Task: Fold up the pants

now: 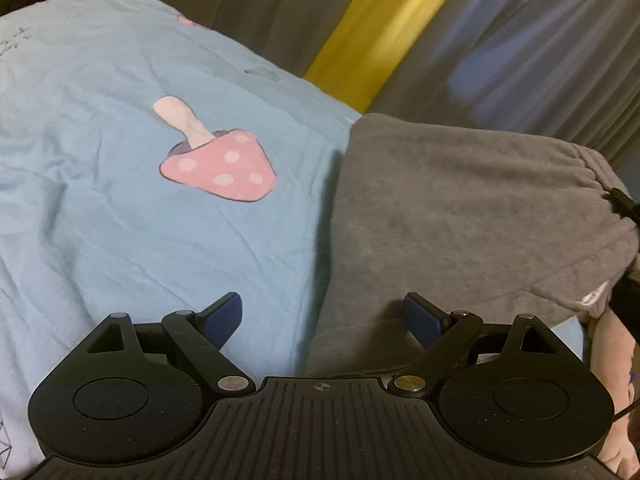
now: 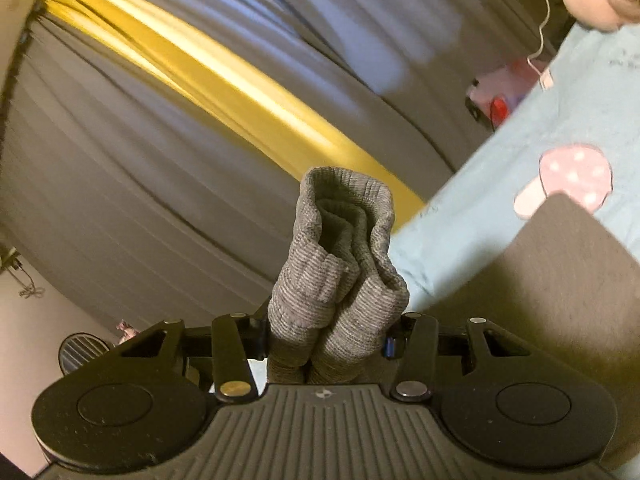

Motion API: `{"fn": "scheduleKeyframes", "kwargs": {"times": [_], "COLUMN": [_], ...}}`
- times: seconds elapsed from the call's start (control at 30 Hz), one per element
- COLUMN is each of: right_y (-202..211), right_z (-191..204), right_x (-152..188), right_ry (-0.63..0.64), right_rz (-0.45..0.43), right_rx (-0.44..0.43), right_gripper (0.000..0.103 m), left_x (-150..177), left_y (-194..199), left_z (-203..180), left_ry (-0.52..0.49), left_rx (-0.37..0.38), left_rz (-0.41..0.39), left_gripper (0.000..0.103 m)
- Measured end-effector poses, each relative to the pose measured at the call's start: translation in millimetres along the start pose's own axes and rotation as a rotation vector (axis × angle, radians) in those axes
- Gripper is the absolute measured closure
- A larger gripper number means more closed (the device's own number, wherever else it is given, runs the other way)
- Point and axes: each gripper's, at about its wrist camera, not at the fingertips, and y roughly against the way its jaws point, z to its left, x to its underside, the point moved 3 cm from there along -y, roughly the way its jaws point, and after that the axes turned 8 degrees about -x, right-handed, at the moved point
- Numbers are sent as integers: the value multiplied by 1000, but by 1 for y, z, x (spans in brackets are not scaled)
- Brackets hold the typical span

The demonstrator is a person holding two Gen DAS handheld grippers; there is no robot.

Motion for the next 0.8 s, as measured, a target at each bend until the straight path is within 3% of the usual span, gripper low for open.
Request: {"fn": "scheduleKeyframes", "kwargs": {"times": [0.33,0.67,0.73,0.8], "right_y": [32,51,51,50], "right_z": [-51,-81,-85,-90], "right_x": [-8,-3,-2,2], "right_ry": [-39,4,43,101], "right_rz": [-39,7,36,72], "right_rx": [134,194,276,421], "right_gripper": [55,54,47,43], "left_x": [1,2,2,2], "left_y": [-4,-7,-7,-8], "left_z": [1,1,1,0], "left_ry": [1,-5,-6,-12], "left_rx": [-16,-43,-48,-53], "left_rz": [19,27,28,31], "left_gripper": [11,11,11,11]}}
